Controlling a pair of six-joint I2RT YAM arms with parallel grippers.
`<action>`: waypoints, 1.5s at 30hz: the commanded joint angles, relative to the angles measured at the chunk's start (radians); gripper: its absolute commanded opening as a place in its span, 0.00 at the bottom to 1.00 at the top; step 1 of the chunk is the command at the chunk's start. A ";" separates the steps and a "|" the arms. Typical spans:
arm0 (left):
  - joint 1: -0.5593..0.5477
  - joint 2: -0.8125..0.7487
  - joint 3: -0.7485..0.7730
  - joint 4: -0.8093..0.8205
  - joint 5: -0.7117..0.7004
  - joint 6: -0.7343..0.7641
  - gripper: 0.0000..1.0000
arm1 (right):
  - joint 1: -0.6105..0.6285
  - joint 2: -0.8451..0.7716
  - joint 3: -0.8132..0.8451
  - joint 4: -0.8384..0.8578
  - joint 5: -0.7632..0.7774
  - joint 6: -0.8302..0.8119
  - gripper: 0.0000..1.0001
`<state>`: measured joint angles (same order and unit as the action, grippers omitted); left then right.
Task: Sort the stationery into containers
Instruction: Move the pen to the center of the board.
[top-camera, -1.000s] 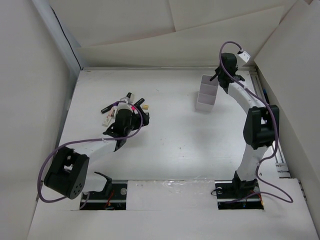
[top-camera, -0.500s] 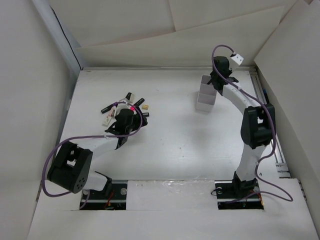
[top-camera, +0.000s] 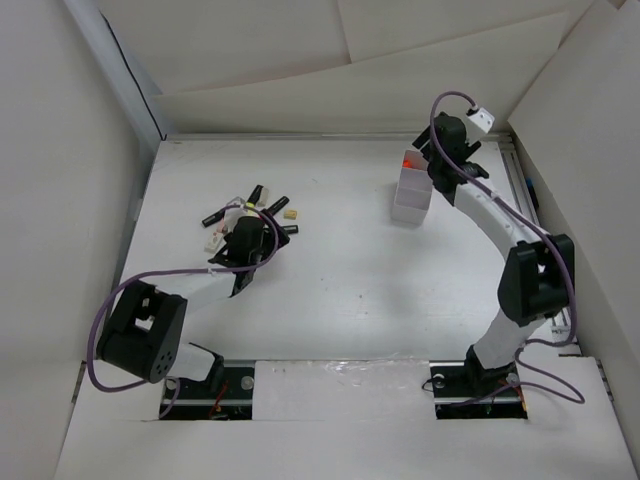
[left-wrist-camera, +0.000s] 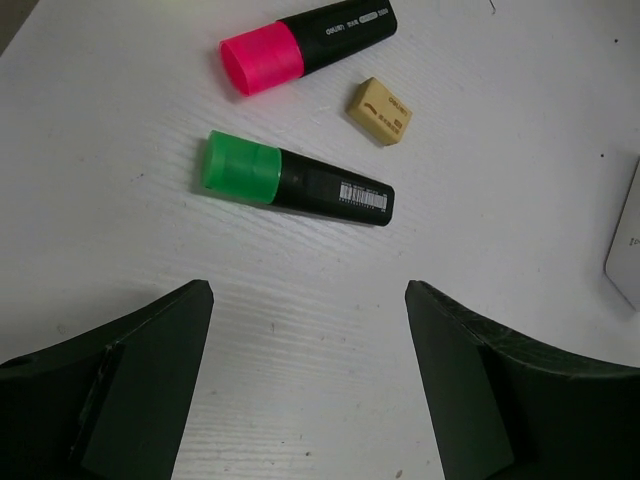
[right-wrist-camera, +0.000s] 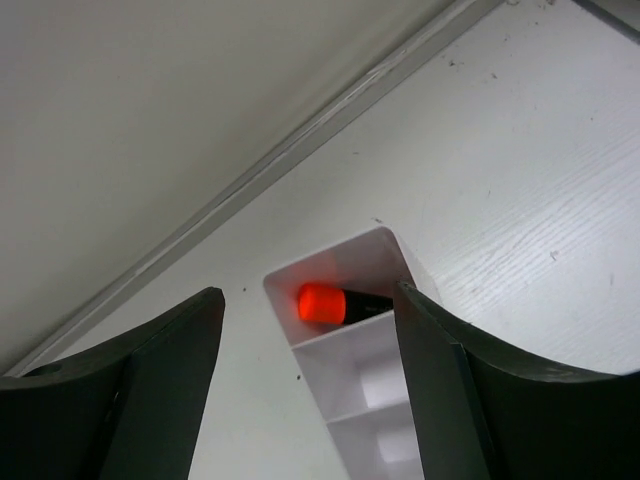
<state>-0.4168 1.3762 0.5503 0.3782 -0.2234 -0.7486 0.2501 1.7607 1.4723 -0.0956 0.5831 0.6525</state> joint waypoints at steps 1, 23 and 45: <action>0.009 0.014 -0.004 0.047 -0.001 -0.098 0.75 | 0.034 -0.130 -0.084 0.030 -0.005 0.032 0.75; 0.009 -0.167 -0.076 -0.019 -0.068 -0.143 0.51 | 0.371 -0.060 -0.213 0.051 -0.627 -0.123 0.04; 0.009 -1.006 -0.136 -0.229 0.085 -0.005 0.54 | 0.541 0.516 0.468 -0.266 -0.662 -0.360 0.79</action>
<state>-0.4103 0.3809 0.3737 0.1719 -0.1757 -0.7860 0.7811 2.2482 1.8603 -0.2829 -0.0570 0.3393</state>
